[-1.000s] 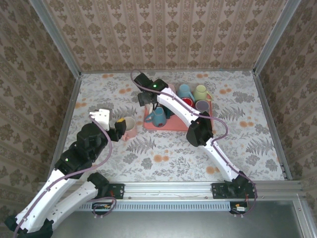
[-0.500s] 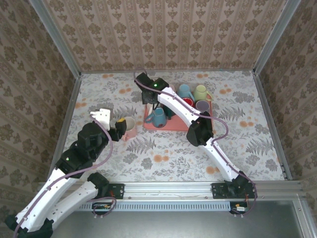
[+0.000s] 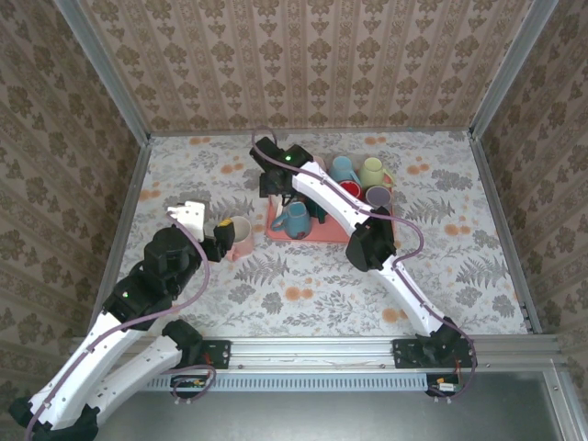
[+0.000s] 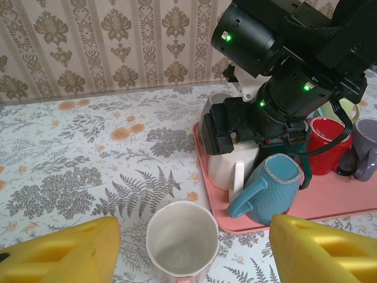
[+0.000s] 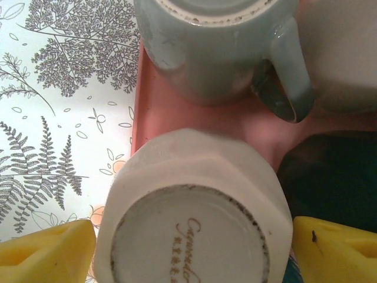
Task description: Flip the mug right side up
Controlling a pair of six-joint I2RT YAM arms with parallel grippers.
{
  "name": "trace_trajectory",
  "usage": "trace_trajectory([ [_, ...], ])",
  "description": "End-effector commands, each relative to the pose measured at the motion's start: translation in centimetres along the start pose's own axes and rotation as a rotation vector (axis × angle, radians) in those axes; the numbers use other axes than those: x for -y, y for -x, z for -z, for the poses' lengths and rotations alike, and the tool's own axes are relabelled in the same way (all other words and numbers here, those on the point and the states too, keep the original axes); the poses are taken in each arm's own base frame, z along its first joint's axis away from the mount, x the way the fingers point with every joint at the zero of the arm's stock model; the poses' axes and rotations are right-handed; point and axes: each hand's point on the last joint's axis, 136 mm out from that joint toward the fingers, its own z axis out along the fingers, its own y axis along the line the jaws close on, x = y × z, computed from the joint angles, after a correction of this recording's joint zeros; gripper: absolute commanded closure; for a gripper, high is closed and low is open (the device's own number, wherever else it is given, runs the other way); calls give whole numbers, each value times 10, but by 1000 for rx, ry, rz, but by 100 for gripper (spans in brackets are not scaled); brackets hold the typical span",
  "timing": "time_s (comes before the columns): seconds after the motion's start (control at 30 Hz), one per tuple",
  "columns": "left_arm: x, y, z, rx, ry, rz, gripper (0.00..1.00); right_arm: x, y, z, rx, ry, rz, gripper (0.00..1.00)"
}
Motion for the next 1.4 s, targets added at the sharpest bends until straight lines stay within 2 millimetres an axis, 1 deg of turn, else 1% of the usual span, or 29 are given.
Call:
trace_trajectory([
  [0.0, 1, 1, -1, 13, -2, 3, 31, 8, -15, -29, -77, -15, -12, 12],
  [0.17, 0, 0, -1, 10, 0, 1, 31, 11, -12, -41, -63, -29, 39, 13],
  [0.23, 0, 0, -1, 9, 2, -1, 31, 13, -12, -45, -62, -38, 70, 16],
  [0.3, 0, -1, -3, 6, 4, -4, 31, 14, -12, -45, -59, -45, 89, 21],
  [0.37, 0, -1, -3, 6, 6, -6, 31, 15, -9, -40, -48, -48, 107, 28],
  [0.43, 0, -1, -4, 2, 9, -8, 31, 12, -3, -31, -28, -34, 120, 36],
  [0.5, 0, -2, -5, -1, 13, -11, 31, 9, 8, -16, 5, -9, 129, 43],
  [0.53, -1, -2, -5, -1, 15, -11, 31, 7, 12, -9, 21, 4, 134, 44],
  [0.67, -2, -2, -5, -1, 24, -13, 31, 0, 31, 28, 85, 59, 140, 46],
  [0.73, -4, -2, -5, -2, 32, -4, 31, 0, 39, 48, 113, 81, 126, 47],
  [0.87, -3, 0, -2, -6, 27, 22, 31, -6, 53, 97, 162, 175, 92, 48],
  [1.03, 6, 14, 8, 3, -34, 46, 31, -15, 66, 167, 240, 341, 65, 50],
  [1.13, 17, 21, 13, -8, -95, 57, 31, -16, 71, 211, 315, 458, 38, 53],
  [1.23, 32, 25, 16, -28, -178, 92, 30, -17, 70, 255, 402, 618, 9, 52],
  [1.3, 55, 28, 19, -31, -312, 122, 29, -15, 65, 284, 470, 751, -27, 53],
  [1.37, 81, 36, 25, -6, -474, 164, 28, -7, 61, 303, 505, 858, -76, 55],
])
